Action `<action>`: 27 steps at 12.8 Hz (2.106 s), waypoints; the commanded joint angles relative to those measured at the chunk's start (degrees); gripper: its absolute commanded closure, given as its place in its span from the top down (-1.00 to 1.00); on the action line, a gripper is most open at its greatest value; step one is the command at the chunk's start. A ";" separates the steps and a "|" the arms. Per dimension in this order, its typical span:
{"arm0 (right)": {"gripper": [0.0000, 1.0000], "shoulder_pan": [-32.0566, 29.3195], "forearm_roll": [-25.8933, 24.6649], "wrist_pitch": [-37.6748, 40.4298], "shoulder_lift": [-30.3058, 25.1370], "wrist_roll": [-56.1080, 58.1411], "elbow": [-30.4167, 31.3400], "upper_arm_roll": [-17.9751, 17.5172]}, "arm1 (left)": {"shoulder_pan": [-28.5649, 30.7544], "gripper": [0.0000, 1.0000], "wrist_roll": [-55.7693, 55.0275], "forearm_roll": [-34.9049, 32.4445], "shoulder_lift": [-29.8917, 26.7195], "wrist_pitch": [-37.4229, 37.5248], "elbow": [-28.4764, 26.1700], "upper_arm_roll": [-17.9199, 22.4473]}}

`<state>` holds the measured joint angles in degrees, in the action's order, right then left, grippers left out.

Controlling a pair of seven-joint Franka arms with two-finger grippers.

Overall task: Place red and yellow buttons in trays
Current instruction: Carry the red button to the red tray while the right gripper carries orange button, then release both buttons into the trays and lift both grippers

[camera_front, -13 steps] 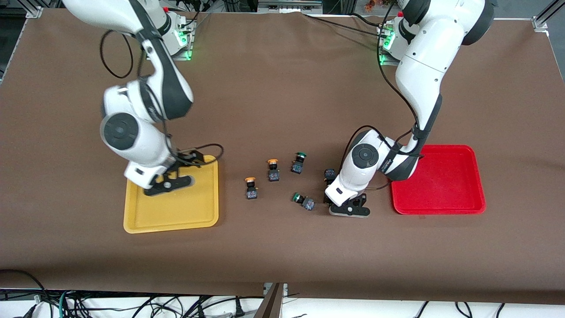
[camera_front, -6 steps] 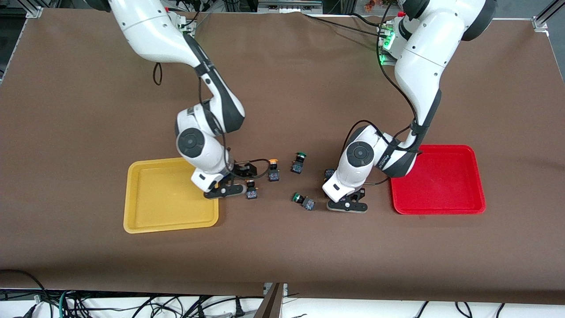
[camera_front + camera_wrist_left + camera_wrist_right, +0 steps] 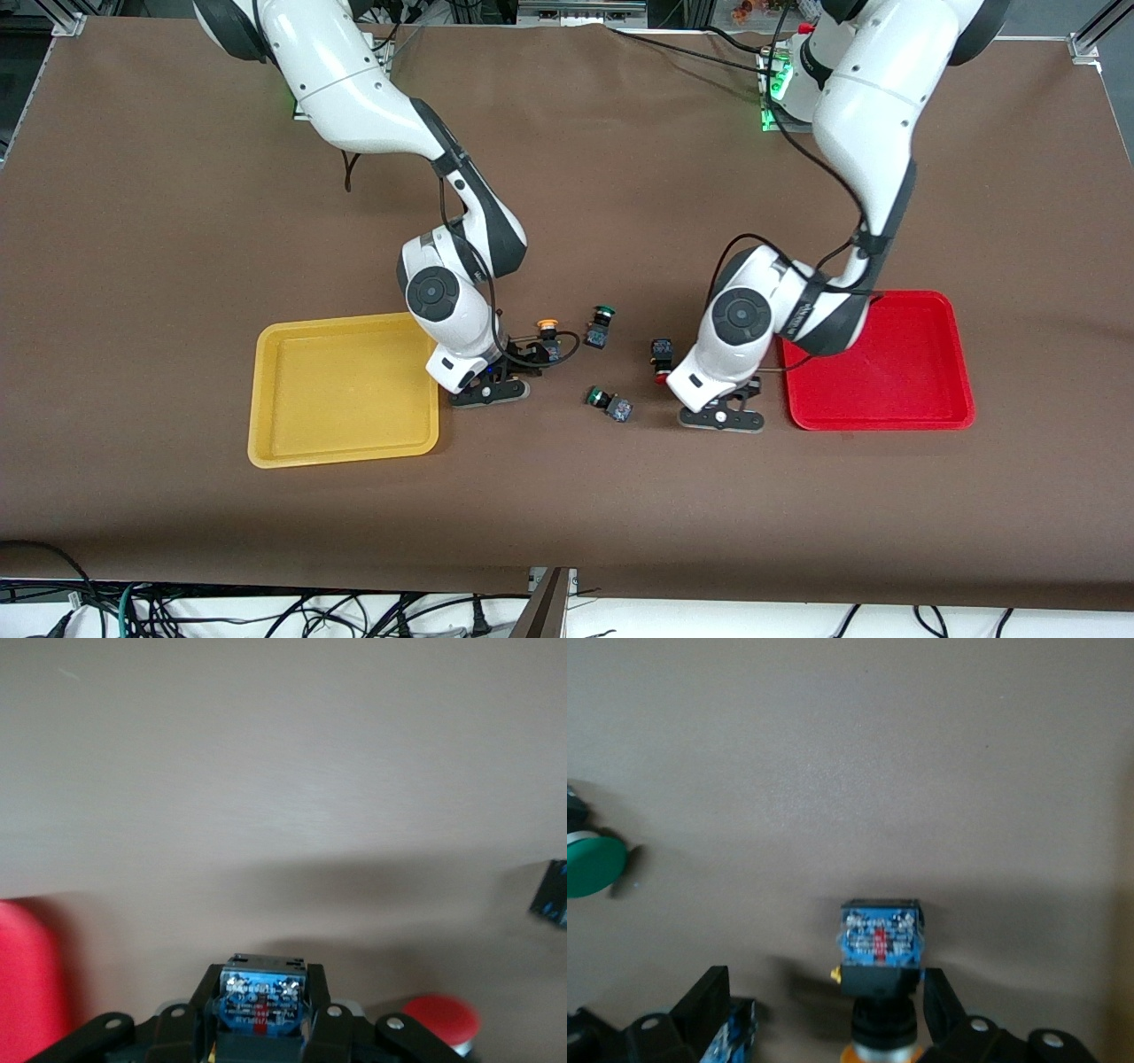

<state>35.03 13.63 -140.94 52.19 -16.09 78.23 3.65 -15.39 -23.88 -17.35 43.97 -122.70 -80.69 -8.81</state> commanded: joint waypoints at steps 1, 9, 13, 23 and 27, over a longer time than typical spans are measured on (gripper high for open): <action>0.42 0.39 -2.11 -0.48 1.34 -0.44 -1.77 0.57 | 4.04 -0.90 12.75 -1.63 -4.50 8.51 0.10 0.02; -0.85 -3.90 -2.99 18.64 -8.13 5.77 -1.24 1.01 | 16.09 0.99 28.01 -0.94 -4.78 1.33 -13.17 0.11; -0.84 -7.78 -3.08 25.54 -10.44 20.27 -0.11 6.00 | 15.65 1.00 27.14 -0.41 -8.10 4.65 -11.34 -4.00; 0.14 -11.82 -1.95 6.83 -9.12 32.78 12.73 10.24 | 8.45 1.00 3.14 12.84 -8.02 7.30 -4.66 -9.55; 0.70 -9.55 5.08 21.01 -11.85 27.37 6.43 9.89 | 6.17 1.00 2.96 13.13 -4.69 -1.79 -4.82 -10.09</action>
<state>23.68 15.91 -127.27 42.94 14.48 87.55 13.85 -7.90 -20.30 -4.85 36.76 -119.17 -86.64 -18.95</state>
